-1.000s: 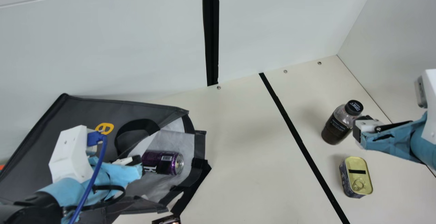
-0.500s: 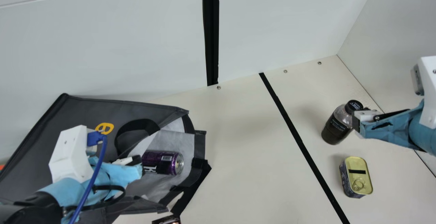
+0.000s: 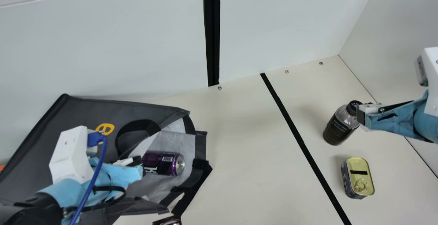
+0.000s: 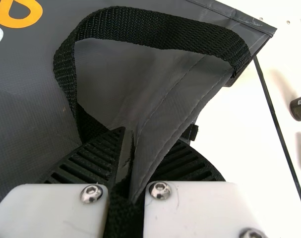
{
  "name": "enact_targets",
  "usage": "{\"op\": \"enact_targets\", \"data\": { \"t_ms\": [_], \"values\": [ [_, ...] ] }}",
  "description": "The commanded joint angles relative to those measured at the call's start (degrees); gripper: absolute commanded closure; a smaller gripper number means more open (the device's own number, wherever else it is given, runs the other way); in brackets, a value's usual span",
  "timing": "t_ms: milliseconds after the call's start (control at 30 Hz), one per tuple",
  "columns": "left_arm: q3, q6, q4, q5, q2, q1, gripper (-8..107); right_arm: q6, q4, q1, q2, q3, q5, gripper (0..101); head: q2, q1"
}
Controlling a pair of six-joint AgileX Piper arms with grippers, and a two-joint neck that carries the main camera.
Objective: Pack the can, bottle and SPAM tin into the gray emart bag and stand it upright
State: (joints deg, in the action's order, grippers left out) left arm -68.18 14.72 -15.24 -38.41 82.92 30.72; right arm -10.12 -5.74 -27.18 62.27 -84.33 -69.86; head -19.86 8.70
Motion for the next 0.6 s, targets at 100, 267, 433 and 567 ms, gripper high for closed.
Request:
{"op": "enact_targets", "data": {
  "t_ms": [100, 267, 433, 567],
  "values": [
    [0.00, 0.00, 0.00, 0.00, 0.00, 0.00, 107, -2.32, 3.78, -3.02, 1.48, -0.35, 0.23, 6, -0.14, 1.30],
    [0.00, 0.00, 0.00, 0.00, 0.00, 0.00, 107, -5.17, 7.37, -6.40, 3.13, -0.27, 0.83, 6, -0.14, 1.30],
    [0.00, 0.00, 0.00, 0.00, 0.00, 0.00, 107, -7.79, 10.37, -9.21, 4.84, -0.27, 1.30, 6, -0.14, 1.30],
    [0.00, 0.00, 0.00, 0.00, 0.00, 0.00, 107, -9.56, 12.33, -10.99, 6.23, -0.11, 1.79, 6, -0.14, 1.30]
  ]
}}
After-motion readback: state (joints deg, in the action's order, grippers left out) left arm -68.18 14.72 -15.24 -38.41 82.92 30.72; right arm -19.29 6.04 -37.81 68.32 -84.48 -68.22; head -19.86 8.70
